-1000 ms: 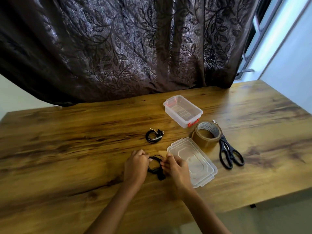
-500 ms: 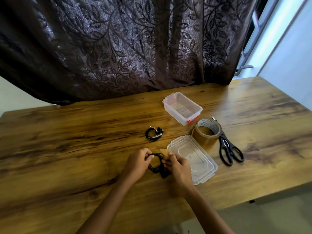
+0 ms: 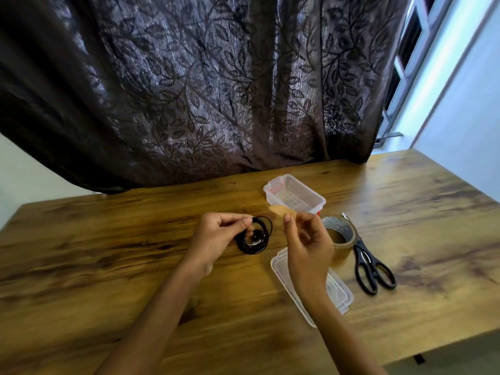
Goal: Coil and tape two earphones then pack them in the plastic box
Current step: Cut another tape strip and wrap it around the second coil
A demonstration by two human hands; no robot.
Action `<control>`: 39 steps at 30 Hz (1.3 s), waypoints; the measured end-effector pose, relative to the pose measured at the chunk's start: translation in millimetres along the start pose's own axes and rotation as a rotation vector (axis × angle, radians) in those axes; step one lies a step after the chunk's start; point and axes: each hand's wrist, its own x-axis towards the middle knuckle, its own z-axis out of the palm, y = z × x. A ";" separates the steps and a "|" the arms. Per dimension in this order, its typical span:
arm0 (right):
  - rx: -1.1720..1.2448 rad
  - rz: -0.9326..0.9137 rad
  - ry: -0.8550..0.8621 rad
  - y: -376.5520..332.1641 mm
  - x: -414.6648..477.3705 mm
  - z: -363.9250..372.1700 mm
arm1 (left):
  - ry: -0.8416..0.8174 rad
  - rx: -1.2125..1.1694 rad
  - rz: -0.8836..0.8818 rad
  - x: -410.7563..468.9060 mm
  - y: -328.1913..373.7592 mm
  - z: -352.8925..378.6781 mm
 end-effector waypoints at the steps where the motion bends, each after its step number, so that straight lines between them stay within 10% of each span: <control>1: -0.043 -0.116 0.030 -7.2 6.1 1.4 | -0.011 -0.013 0.024 -0.5 10.1 0.8; 6: -0.307 -0.778 0.120 -37.4 36.8 4.2 | -0.055 -0.053 0.161 -2.7 52.6 5.9; 14: -0.516 -1.143 0.146 -51.5 58.5 2.1 | -0.073 -0.020 0.293 -6.7 96.4 13.6; 39: -0.653 -1.060 -0.052 -62.2 53.0 -1.8 | -0.073 -0.134 0.256 -20.2 109.4 21.6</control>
